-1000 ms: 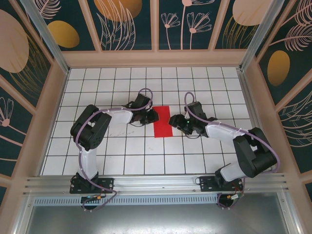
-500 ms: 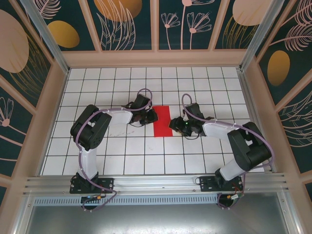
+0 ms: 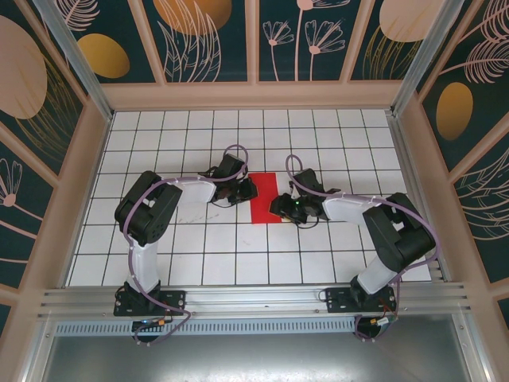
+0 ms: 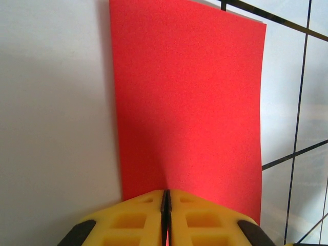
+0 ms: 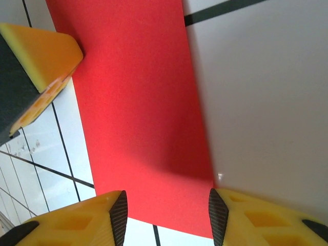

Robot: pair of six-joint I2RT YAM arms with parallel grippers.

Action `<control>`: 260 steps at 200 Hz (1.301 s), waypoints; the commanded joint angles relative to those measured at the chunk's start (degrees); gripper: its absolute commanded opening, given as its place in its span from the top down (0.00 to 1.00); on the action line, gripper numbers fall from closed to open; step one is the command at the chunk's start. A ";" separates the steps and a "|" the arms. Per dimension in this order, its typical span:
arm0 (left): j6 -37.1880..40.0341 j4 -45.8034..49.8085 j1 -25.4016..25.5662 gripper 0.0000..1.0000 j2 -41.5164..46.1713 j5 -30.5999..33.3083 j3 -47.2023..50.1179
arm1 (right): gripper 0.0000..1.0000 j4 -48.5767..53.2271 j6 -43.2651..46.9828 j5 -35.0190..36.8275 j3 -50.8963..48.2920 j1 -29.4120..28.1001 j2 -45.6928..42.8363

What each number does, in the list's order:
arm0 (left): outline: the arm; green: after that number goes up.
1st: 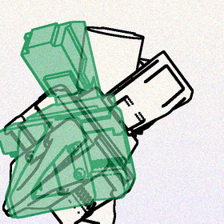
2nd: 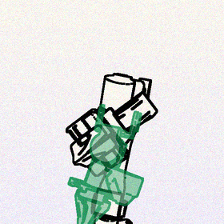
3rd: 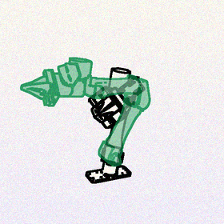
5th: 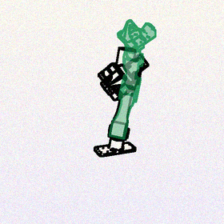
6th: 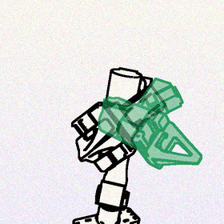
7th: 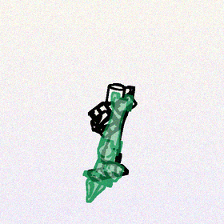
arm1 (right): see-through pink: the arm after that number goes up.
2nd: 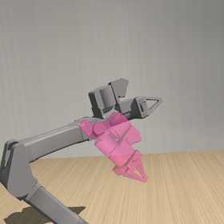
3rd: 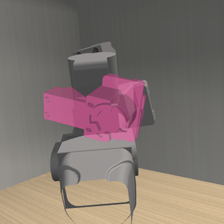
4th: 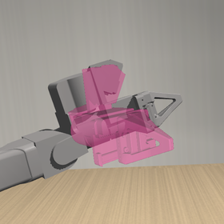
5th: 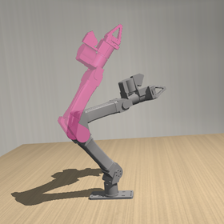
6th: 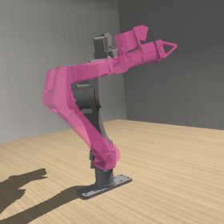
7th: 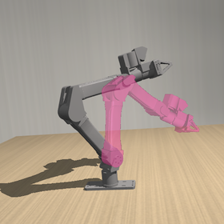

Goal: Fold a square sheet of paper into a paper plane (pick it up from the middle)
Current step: Third fold the triangle at the center of the table.

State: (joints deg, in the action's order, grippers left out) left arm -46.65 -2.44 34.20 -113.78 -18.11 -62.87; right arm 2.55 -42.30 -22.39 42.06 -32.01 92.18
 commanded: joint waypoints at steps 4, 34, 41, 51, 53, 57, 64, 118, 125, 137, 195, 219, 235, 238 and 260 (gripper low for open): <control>-0.28 4.01 0.11 0.87 -3.03 2.65 2.40 | 0.50 1.87 0.91 1.11 1.71 -0.25 0.63; -0.19 4.02 0.07 0.87 -3.07 2.63 2.36 | 0.49 1.83 0.83 1.37 1.60 -0.25 0.93; -0.19 4.02 0.04 0.87 -3.11 2.61 2.40 | 0.48 1.87 0.76 1.79 1.62 -0.25 0.83; -0.15 4.02 0.00 0.87 -3.12 2.56 2.39 | 0.47 1.86 0.78 2.02 1.53 -0.25 0.59; -0.18 4.02 0.06 0.87 -3.12 2.53 2.38 | 0.47 1.79 0.74 2.01 1.53 -0.25 0.64; -0.07 4.02 0.07 0.87 -3.10 2.55 2.37 | 0.47 1.80 0.73 1.94 1.56 -0.25 0.65; -0.10 4.02 0.06 0.87 -3.10 2.55 2.32 | 0.47 1.91 0.82 1.96 1.68 -0.27 0.69; -0.12 4.18 0.01 0.87 -3.18 2.55 2.25 | 0.51 -1.77 0.19 -3.32 0.77 -0.25 0.43; -0.17 4.19 0.03 0.87 -3.16 2.55 2.23 | 0.52 -2.56 -0.16 -4.10 0.36 -0.17 0.06; -0.24 4.24 0.05 0.87 -3.17 2.51 2.23 | 0.52 -4.72 -0.84 -5.33 -0.82 0.09 -1.21; -0.10 4.11 0.06 0.87 -3.10 2.46 2.14 | 0.53 -13.96 -5.26 -10.92 -7.05 2.97 -7.55; -0.10 4.11 0.02 0.87 -3.07 2.38 2.14 | 0.53 -17.23 -6.47 -12.81 -8.08 3.31 -6.83; -0.11 4.11 0.00 0.87 -3.04 2.38 2.14 | 0.54 -19.06 -7.11 -13.37 -8.63 3.56 -6.01; -0.15 4.11 0.01 0.87 -3.03 2.38 2.14 | 0.55 -19.49 -7.32 -13.46 -8.73 3.67 -5.85; -0.10 4.22 0.00 0.87 -2.89 2.42 2.31 | 0.56 -23.21 -9.20 -14.32 -9.96 3.97 -5.17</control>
State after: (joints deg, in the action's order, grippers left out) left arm -46.65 -2.66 34.20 -113.78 -18.13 -62.78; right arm -14.15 -48.82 -34.20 33.87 -28.69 86.06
